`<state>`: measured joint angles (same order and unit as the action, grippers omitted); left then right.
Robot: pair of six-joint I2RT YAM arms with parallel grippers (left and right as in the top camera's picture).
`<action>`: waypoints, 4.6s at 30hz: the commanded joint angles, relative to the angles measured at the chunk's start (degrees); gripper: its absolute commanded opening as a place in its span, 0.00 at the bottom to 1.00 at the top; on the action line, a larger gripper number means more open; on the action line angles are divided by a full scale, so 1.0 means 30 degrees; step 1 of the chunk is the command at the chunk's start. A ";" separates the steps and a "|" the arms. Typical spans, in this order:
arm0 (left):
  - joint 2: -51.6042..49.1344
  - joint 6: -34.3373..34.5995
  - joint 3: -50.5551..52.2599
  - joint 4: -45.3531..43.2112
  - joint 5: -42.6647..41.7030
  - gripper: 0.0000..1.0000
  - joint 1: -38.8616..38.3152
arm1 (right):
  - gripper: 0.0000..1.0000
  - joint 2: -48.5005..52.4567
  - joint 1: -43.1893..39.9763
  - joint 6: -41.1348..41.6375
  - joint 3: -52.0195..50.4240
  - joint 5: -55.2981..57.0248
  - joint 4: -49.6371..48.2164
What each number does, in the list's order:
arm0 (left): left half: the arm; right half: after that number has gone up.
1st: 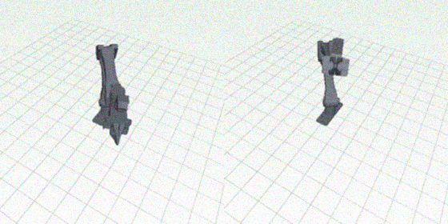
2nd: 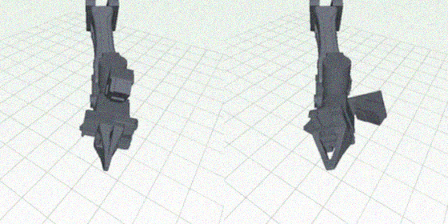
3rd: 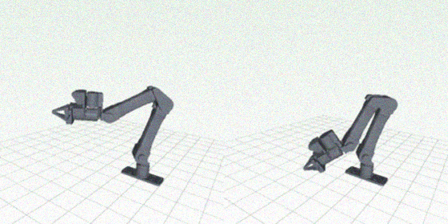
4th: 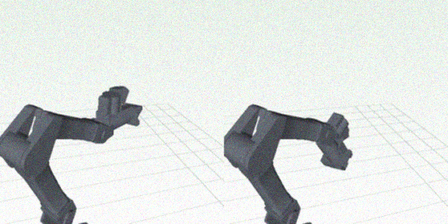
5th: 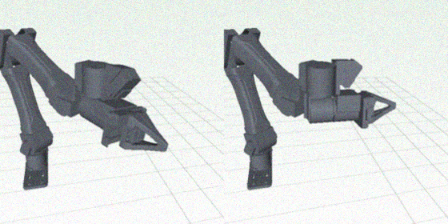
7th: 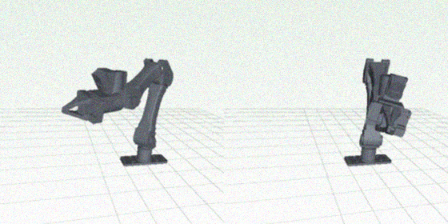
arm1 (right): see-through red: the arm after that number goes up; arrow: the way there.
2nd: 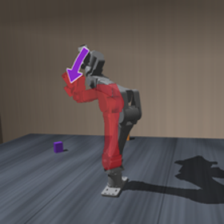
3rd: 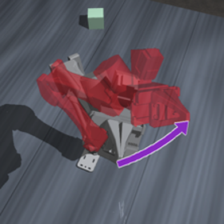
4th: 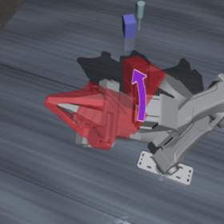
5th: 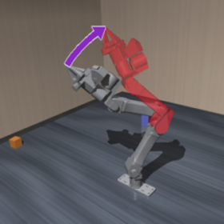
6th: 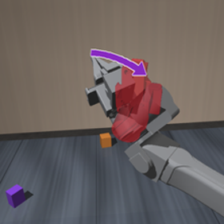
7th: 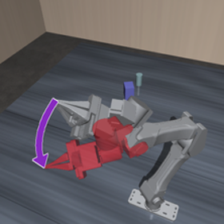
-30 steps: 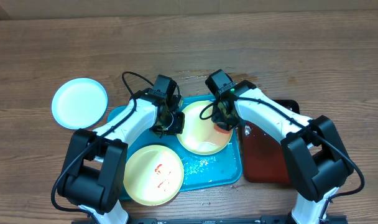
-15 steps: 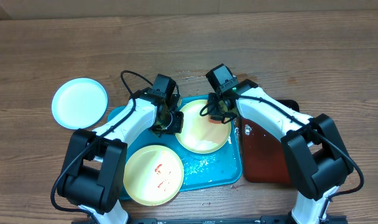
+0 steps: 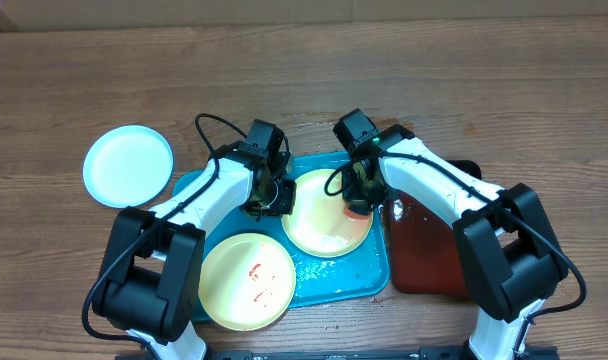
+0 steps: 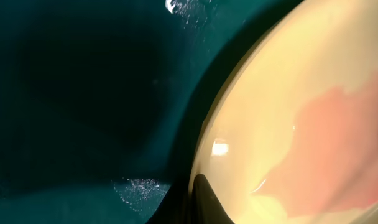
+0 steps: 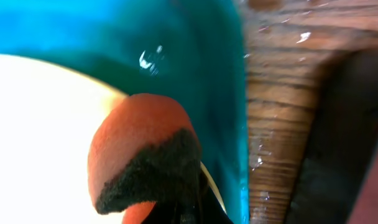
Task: Clean dirty plates on tray and stack at the side
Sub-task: 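Scrub the yellow plate's red smear with the sponge, left gripper holding rim, then return the sponge with the right gripper to the dark tray and release, then lift the yellow plate with the left gripper and raise the right arm away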
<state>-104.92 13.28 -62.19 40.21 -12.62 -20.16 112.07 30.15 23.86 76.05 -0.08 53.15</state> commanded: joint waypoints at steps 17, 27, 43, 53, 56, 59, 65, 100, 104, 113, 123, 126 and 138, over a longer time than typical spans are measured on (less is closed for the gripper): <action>-0.0240 -0.0415 0.0226 0.0474 0.1202 0.04 0.0197 | 0.04 0.0073 -0.0262 -0.1486 0.0160 -0.4175 -0.1341; -0.0240 -0.0423 0.0226 0.0452 0.1202 0.04 0.0197 | 0.04 -0.3373 -0.2266 -0.1953 0.4408 -0.1821 0.4240; -0.0240 -0.0423 0.0226 0.0488 0.1202 0.04 0.0197 | 0.04 -0.5712 -0.4306 0.3293 0.3322 0.3293 1.1205; -0.0240 -0.0415 0.0226 0.0605 0.1202 0.04 0.0197 | 0.04 -0.5639 -0.5967 0.3300 -0.4495 0.0313 0.3475; -0.0240 -0.0415 0.0226 0.0605 0.1202 0.04 0.0197 | 0.04 -0.5632 -0.6003 0.3279 -0.5654 0.0262 0.2208; -0.0240 -0.0415 0.0226 0.0605 0.1195 0.04 0.0197 | 0.04 -0.5603 -0.6003 0.3249 -0.5982 0.0270 0.1792; -0.0240 -0.0401 0.0226 0.0648 0.1188 0.04 0.0197 | 0.59 -0.5603 -0.6003 0.2885 -0.5996 0.0262 0.1545; 0.4444 0.1035 -0.0947 0.1552 -0.0328 0.04 0.0189 | 0.54 -0.6054 -0.9085 0.1960 1.0040 0.0984 0.9187; 0.5566 0.1166 -0.0947 0.1800 -0.0321 0.04 0.0189 | 0.53 -0.6054 -1.0659 0.1457 1.0040 0.0532 0.9151; 0.6324 0.1180 -0.2404 0.2572 0.0801 0.04 -0.1778 | 0.56 -0.6054 -1.3508 -0.0117 1.0040 -0.1996 0.9071; 0.4809 0.1428 -0.8276 0.3621 0.5034 0.04 -0.5639 | 0.56 -0.6054 -1.3930 -0.0546 1.0040 -0.2171 0.9391; 0.3402 0.1188 -1.0047 0.4269 0.5282 0.04 -0.5931 | 0.57 -0.6054 -1.3937 -0.0568 1.0040 -0.2171 0.9384; -0.2244 0.0124 -1.4965 0.5595 0.7606 0.04 -0.8561 | 0.57 -0.6054 -1.4885 -0.1566 1.1978 -0.2594 0.8808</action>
<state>-109.73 15.20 -102.65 56.77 6.35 -43.11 95.09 -13.54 20.53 108.16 -7.29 79.77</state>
